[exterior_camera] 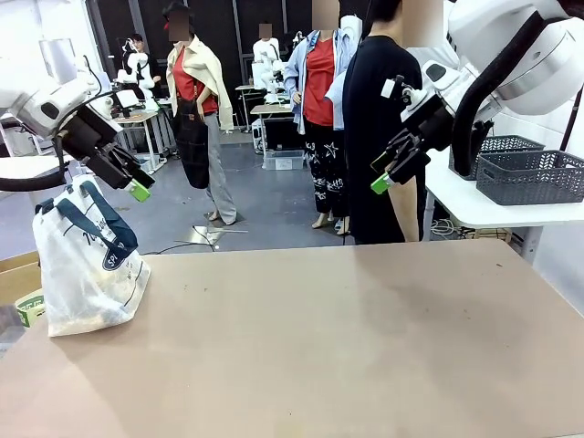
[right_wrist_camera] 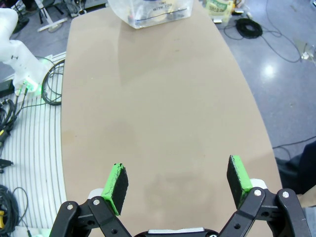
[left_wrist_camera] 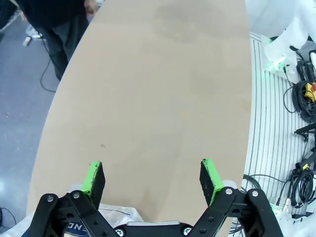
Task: Transfer purchased items from the store into the shopping bag.
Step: Move the Reusable shopping bag to the right side of the table.
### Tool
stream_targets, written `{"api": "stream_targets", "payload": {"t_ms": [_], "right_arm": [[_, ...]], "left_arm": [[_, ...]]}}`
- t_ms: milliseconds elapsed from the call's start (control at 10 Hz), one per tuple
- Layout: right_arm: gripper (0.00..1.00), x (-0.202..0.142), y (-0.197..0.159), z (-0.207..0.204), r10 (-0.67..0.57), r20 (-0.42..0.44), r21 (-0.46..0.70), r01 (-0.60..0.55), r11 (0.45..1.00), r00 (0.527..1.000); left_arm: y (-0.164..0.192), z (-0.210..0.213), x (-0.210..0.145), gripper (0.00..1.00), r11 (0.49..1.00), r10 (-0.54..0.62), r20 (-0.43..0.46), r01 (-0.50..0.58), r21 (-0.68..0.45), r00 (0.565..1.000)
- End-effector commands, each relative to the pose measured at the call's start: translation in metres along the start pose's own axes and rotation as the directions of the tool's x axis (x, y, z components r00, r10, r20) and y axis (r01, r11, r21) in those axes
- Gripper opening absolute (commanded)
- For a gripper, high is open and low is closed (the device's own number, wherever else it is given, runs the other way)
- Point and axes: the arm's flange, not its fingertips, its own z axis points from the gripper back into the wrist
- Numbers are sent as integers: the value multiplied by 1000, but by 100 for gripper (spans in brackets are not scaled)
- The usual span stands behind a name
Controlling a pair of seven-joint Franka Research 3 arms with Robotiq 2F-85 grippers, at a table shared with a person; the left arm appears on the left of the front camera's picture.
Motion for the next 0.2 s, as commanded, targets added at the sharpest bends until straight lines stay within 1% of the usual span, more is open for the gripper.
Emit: {"api": "stream_targets", "payload": {"t_ms": [0, 100], "right_arm": [[100, 0, 0, 1, 13, -14, -1, -13, 1000, 1000], [100, 0, 0, 1, 13, -14, -1, -13, 1000, 1000]], "left_arm": [[0, 2, 1, 100, 1000, 0, -15, 0, 1, 1000], [0, 2, 1, 100, 1000, 0, -15, 0, 1, 1000]]}}
